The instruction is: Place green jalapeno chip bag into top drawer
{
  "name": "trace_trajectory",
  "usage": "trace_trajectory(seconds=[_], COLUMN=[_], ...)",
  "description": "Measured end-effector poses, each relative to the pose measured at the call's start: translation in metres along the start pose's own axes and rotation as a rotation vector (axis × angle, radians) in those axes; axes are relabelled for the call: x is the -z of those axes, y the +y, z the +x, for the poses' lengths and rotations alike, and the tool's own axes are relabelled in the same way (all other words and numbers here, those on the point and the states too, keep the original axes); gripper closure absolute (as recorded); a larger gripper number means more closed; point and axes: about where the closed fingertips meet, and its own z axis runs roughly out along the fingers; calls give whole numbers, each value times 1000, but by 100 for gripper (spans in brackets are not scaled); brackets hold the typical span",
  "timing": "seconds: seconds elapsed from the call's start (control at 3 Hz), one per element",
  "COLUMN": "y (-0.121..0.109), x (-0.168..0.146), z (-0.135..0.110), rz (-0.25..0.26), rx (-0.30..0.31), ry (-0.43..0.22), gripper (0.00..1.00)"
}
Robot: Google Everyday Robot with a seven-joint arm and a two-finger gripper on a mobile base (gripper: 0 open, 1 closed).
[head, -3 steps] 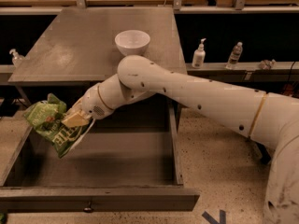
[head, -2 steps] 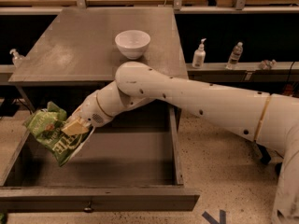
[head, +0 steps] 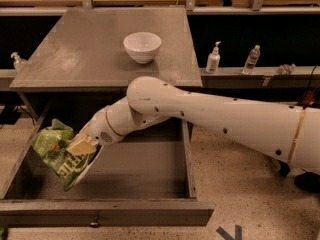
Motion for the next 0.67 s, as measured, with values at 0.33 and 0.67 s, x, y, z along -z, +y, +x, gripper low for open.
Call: trace_trajectory(seconds=[0.33,0.67], y=[1,2], x=[-1,-3], z=[-1,-1], rz=[-4,-7], rx=[2,4], ry=[0,1], gripper=[13,0])
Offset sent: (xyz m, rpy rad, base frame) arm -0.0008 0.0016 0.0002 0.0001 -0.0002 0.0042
